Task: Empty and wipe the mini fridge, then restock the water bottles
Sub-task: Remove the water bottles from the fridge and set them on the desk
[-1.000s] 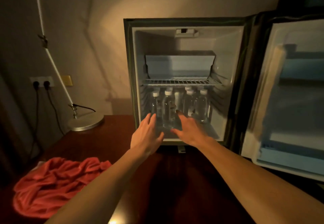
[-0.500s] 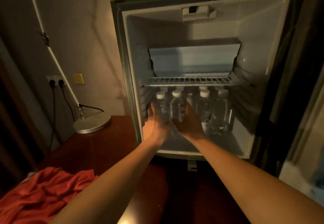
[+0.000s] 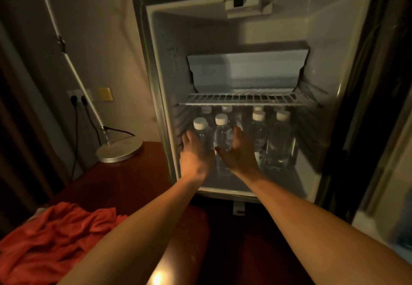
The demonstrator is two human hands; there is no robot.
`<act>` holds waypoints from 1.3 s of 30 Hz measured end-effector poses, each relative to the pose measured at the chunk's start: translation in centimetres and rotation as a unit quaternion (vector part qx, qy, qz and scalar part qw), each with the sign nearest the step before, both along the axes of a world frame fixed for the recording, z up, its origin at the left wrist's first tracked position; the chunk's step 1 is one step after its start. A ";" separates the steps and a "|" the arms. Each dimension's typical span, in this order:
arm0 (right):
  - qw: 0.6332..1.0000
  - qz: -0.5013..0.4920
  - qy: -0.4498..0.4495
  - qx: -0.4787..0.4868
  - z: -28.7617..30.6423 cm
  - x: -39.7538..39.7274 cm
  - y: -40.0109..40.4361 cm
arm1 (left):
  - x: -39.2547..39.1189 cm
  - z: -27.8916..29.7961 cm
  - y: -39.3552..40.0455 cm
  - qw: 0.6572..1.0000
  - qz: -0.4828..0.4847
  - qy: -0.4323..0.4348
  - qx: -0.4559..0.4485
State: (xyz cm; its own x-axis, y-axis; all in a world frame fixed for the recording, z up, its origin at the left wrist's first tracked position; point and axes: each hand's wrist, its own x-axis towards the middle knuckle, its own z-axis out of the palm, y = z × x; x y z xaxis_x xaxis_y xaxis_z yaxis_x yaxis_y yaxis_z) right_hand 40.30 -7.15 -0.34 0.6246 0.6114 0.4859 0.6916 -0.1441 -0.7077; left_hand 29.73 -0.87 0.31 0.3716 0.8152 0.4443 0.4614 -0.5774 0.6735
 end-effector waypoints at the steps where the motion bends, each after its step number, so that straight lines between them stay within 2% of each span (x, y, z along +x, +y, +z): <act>1: 1.000 0.008 -0.008 -0.005 0.0 -0.3 -0.5 | -0.9 -0.1 -0.7 1.000 -0.007 -0.002 0.005; 5: 0.999 0.040 0.005 -0.036 0.3 -2.8 -3.1 | -5.5 -0.2 -3.1 0.999 -0.031 -0.011 0.012; 9: 0.999 0.023 -0.024 -0.007 1.2 -6.6 -4.1 | -11.8 0.2 -4.7 0.999 -0.020 -0.008 0.045; 13: 0.997 0.056 -0.038 0.026 1.8 -12.1 -3.7 | -19.3 0.8 -5.0 0.994 0.027 0.020 0.100; 18: 0.986 0.143 -0.076 0.051 1.6 -20.5 -1.8 | -28.6 1.3 -4.2 0.988 0.102 0.021 0.115; 21: 0.977 0.189 -0.058 0.082 1.5 -25.6 -0.5 | -33.6 1.3 -3.3 0.983 0.147 0.009 0.108; 27: 0.961 0.268 -0.015 0.066 1.5 -32.8 3.4 | -42.1 0.2 -0.1 0.973 0.210 0.002 0.096; 33: 0.966 0.252 0.005 0.059 1.5 -35.1 9.3 | -46.0 -1.3 5.0 0.965 0.254 -0.004 0.069; 39: 0.978 0.201 0.013 0.055 0.3 -33.4 14.7 | -44.1 -1.0 11.5 0.969 0.235 -0.044 0.062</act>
